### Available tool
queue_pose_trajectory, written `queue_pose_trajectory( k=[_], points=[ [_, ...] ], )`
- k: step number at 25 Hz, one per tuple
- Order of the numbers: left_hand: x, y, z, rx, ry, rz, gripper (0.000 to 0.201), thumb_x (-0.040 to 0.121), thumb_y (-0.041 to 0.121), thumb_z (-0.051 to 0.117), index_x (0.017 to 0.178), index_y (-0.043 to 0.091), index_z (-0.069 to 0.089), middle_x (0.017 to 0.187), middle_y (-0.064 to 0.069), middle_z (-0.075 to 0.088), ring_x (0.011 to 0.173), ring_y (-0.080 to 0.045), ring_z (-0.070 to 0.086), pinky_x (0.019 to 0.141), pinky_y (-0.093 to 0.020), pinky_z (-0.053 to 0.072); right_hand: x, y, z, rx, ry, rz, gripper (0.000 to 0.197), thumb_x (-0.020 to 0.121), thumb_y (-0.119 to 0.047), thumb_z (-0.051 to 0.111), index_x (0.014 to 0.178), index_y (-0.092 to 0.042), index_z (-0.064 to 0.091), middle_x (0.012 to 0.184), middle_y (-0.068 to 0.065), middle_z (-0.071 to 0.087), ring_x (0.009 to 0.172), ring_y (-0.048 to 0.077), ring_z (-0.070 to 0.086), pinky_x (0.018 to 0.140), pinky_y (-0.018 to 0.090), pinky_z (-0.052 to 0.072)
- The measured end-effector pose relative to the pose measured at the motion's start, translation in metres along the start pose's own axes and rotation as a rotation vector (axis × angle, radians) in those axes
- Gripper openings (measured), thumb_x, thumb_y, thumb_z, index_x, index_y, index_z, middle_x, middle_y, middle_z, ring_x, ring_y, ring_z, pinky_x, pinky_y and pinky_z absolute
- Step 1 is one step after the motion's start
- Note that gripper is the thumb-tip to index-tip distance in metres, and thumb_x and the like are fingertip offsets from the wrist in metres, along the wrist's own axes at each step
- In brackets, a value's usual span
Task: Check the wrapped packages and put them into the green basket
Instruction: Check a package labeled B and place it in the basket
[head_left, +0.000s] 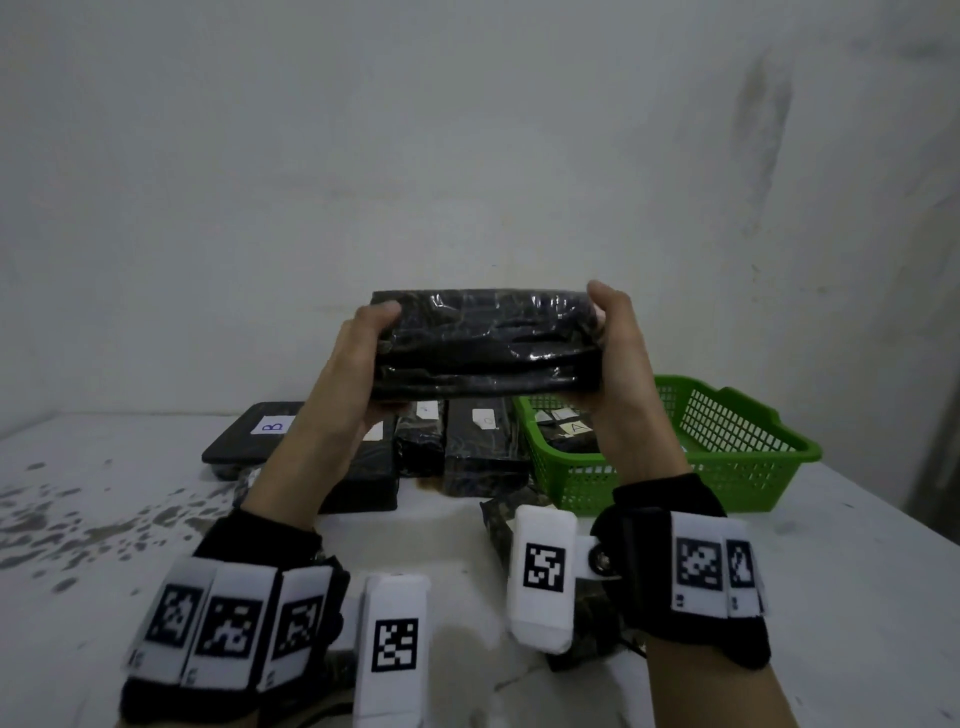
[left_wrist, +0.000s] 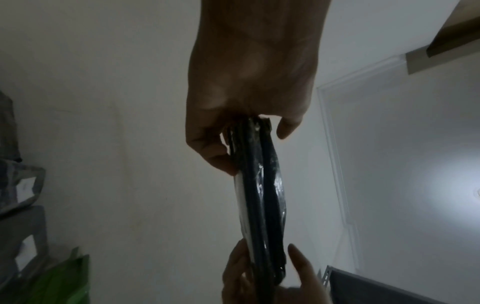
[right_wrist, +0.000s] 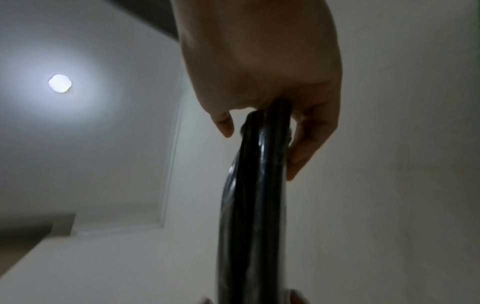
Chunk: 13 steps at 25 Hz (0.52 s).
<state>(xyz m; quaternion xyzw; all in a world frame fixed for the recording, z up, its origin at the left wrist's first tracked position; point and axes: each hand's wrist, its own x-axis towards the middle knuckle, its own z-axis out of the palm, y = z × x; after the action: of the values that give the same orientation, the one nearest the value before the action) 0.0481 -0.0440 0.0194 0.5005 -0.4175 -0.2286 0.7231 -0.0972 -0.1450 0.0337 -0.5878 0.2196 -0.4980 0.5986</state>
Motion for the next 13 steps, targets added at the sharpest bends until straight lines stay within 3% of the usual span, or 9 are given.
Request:
queue_pose_trajectory(
  k=[2, 5, 7, 9, 11, 13],
  points=[
    [0.001, -0.001, 0.000, -0.039, 0.007, -0.021, 0.026, 0.088, 0.034, 0.050, 0.101, 0.012, 0.049, 0.093, -0.006, 0.058, 0.073, -0.012, 0.063, 0.074, -0.036, 0.050, -0.002, -0.004, -0.009, 0.159, -0.074, 0.058, 0.025, 0.091, -0.031, 0.043, 0.098, -0.011, 0.057, 0.084, 0.003, 0.063, 0.074, 0.016, 0.062, 0.065, 0.028, 0.053],
    [0.002, -0.002, 0.000, -0.075, 0.053, 0.000, 0.011, 0.093, 0.019, 0.048, 0.090, 0.009, 0.050, 0.080, -0.005, 0.059, 0.050, -0.007, 0.064, 0.056, -0.026, 0.054, -0.002, -0.005, -0.017, 0.126, -0.084, 0.021, 0.019, 0.093, -0.020, 0.049, 0.108, -0.008, 0.052, 0.087, 0.007, 0.062, 0.064, 0.017, 0.067, 0.059, 0.025, 0.056],
    [0.003, -0.002, 0.000, -0.074, 0.056, 0.020, 0.015, 0.092, 0.020, 0.050, 0.099, 0.006, 0.050, 0.082, -0.006, 0.060, 0.049, -0.008, 0.064, 0.047, -0.019, 0.051, -0.002, -0.005, -0.019, 0.018, -0.082, -0.044, 0.027, 0.094, -0.023, 0.050, 0.120, -0.014, 0.050, 0.095, 0.003, 0.064, 0.068, 0.017, 0.068, 0.065, 0.027, 0.058],
    [0.005, -0.003, -0.002, -0.062, 0.075, 0.037, 0.023, 0.090, 0.017, 0.052, 0.110, 0.007, 0.046, 0.085, -0.004, 0.060, 0.050, -0.006, 0.064, 0.047, -0.020, 0.053, -0.004, -0.004, -0.021, -0.117, -0.110, -0.099, 0.028, 0.096, -0.026, 0.047, 0.124, -0.029, 0.048, 0.095, -0.001, 0.065, 0.070, 0.014, 0.068, 0.067, 0.028, 0.056],
    [0.007, -0.006, -0.004, -0.018, 0.102, 0.050, 0.018, 0.091, 0.013, 0.052, 0.108, 0.009, 0.047, 0.083, -0.002, 0.059, 0.050, -0.004, 0.064, 0.048, -0.022, 0.055, -0.008, -0.005, -0.020, -0.233, -0.154, -0.134, 0.029, 0.097, -0.025, 0.043, 0.123, -0.036, 0.049, 0.089, -0.005, 0.063, 0.062, 0.007, 0.063, 0.063, 0.024, 0.053],
    [0.007, -0.008, -0.004, 0.022, 0.139, 0.071, 0.008, 0.092, 0.012, 0.050, 0.100, 0.011, 0.048, 0.079, -0.002, 0.058, 0.048, -0.003, 0.063, 0.045, -0.021, 0.053, -0.011, -0.007, -0.017, -0.293, -0.175, -0.159, 0.028, 0.098, -0.020, 0.041, 0.120, -0.034, 0.052, 0.079, -0.007, 0.060, 0.051, 0.004, 0.056, 0.055, 0.019, 0.051]
  ],
)
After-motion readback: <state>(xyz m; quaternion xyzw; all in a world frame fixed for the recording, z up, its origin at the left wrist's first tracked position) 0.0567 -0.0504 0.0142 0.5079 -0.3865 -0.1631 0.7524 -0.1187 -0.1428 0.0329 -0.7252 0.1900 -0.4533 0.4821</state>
